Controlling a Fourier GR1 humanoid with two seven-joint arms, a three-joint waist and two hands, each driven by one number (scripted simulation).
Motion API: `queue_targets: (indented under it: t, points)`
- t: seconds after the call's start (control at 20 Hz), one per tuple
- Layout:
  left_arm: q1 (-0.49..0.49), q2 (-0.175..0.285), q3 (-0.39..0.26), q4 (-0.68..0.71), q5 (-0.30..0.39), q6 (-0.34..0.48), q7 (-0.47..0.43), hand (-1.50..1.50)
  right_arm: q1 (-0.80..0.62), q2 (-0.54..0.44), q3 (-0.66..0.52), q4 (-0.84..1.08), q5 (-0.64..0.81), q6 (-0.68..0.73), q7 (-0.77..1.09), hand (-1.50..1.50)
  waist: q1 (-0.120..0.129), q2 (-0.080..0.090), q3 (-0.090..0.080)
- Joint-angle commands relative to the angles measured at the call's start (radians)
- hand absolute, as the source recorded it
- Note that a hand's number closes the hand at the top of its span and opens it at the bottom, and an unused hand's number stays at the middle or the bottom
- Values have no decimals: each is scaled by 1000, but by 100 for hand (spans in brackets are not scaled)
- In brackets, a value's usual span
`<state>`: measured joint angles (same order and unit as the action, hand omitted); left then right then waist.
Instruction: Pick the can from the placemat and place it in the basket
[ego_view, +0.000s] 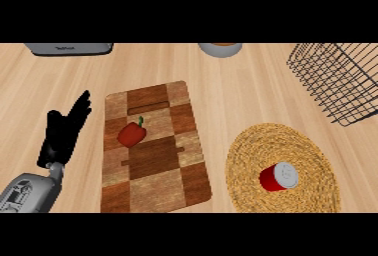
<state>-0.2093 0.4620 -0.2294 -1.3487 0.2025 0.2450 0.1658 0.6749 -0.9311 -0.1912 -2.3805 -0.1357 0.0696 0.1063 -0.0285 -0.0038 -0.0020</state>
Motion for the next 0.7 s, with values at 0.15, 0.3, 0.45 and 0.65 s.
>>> queue_targets:
  t: [0.15,0.3,0.45,0.65]
  points:
    - [-31,-20,45,65,-26,-71,-34,0,-12,163,-19,-71,76,49,94,-150,16,3,2]
    - [-20,-44,47,36,-43,-57,-10,0,-18,240,1,-47,163,50,78,-150,18,2,2]
    - [-27,-49,73,42,-52,-62,-5,0,-44,294,13,-78,211,46,138,-150,20,3,2]
    - [-1,-60,61,-80,-71,-59,89,0,-144,363,153,19,347,57,148,-150,32,3,2]
